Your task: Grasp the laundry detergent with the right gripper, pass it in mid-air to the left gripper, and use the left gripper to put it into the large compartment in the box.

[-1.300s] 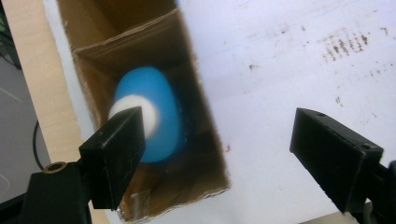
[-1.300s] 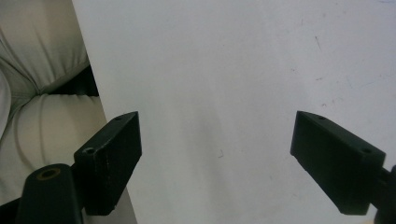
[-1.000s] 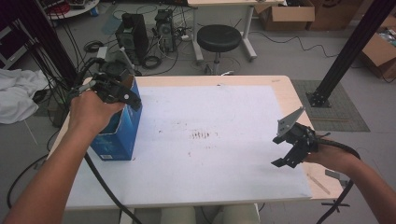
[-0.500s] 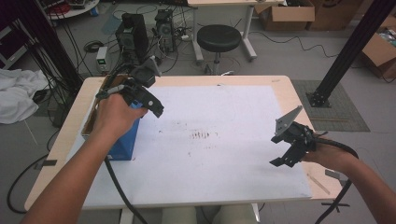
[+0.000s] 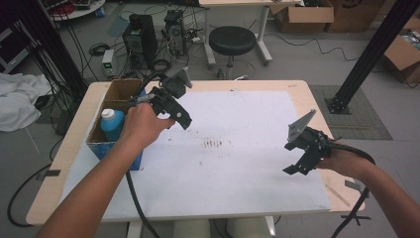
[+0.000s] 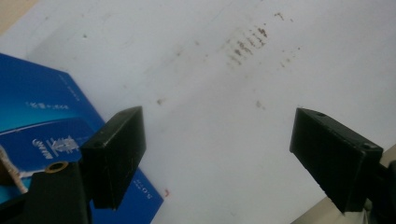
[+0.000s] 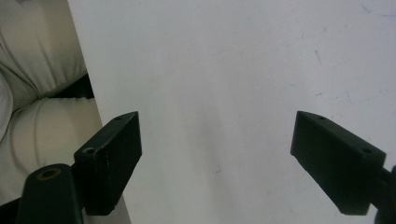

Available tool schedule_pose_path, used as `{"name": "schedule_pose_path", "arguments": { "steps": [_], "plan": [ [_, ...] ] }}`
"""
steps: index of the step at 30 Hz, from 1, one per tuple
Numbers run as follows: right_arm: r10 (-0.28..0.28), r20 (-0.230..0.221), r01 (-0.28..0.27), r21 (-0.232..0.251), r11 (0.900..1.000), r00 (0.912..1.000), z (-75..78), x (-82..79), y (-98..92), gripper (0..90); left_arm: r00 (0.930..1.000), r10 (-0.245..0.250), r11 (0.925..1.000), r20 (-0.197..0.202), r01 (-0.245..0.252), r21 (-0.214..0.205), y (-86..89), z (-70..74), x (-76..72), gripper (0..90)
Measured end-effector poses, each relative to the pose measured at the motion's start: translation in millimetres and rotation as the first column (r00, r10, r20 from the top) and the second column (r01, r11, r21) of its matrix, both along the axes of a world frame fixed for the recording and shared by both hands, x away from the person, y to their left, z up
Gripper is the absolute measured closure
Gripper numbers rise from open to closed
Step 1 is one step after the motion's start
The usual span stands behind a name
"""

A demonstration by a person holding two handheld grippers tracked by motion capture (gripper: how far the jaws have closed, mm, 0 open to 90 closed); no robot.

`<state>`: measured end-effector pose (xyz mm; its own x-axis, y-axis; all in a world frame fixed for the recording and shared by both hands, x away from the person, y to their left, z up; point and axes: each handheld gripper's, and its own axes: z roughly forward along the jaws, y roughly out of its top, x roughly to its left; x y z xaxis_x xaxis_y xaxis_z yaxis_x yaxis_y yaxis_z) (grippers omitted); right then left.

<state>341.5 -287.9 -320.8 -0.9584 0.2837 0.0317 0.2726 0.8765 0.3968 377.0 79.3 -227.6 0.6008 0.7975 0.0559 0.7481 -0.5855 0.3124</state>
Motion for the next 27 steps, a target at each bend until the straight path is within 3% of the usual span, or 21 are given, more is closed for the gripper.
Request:
{"name": "schedule_pose_path", "arguments": {
  "steps": [10,27],
  "plan": [
    [0.012,-0.001,-0.012,-0.001,0.9999,0.9999,0.1,0.5,6.1,16.1,0.9995,-0.03,0.9995,-0.006,0.03,-0.007,-12.6,-11.2,-0.9,19.3],
    [0.016,-0.001,-0.016,0.002,0.9999,0.9999,-1.4,1.4,7.3,16.1,0.9993,-0.033,0.9993,-0.015,0.033,-0.015,-13.1,-15.6,0.9,19.5]
  ]
}}
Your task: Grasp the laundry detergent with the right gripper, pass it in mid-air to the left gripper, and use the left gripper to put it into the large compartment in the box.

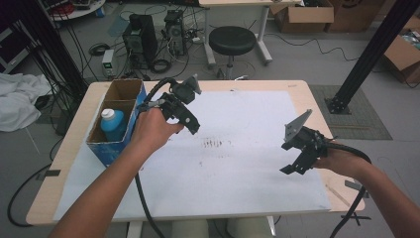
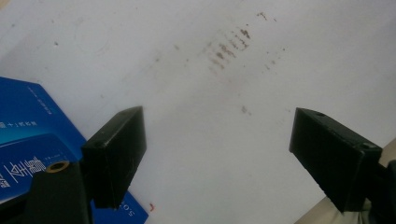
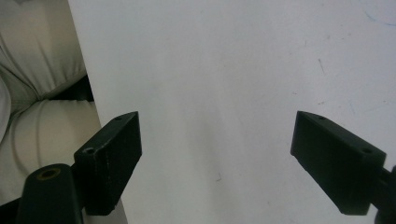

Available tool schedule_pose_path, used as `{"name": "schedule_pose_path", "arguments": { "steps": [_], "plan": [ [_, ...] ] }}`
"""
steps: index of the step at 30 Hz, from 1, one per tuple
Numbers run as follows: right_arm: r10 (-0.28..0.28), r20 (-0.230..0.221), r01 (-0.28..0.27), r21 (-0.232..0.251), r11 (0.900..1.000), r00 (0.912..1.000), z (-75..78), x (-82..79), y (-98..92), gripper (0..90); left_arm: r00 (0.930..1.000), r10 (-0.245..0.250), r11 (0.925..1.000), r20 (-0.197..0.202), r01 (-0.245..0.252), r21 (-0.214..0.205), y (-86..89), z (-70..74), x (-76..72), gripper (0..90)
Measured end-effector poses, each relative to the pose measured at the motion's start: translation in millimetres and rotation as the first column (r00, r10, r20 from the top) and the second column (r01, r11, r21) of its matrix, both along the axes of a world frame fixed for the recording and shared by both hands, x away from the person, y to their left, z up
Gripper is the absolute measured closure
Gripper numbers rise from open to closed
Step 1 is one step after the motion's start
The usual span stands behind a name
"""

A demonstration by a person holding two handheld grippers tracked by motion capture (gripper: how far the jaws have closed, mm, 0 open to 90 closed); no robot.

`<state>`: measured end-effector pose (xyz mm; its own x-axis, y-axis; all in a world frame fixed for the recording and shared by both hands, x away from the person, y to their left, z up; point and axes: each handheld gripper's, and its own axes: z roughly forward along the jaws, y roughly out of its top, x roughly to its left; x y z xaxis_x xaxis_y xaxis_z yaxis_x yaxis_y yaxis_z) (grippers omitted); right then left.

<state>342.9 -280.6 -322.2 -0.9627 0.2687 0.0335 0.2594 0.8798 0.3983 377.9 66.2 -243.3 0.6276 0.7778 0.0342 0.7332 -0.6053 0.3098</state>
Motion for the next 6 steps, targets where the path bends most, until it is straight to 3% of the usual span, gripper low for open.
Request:
{"name": "schedule_pose_path", "arguments": {
  "steps": [6],
  "plan": [
    [0.003,0.001,-0.003,0.0,1.0,1.0,-0.9,-1.4,1.7,16.1,0.9999,0.01,0.9999,0.001,-0.01,-0.012,4.9,-2.4,-0.2,19.6]
  ]
}}
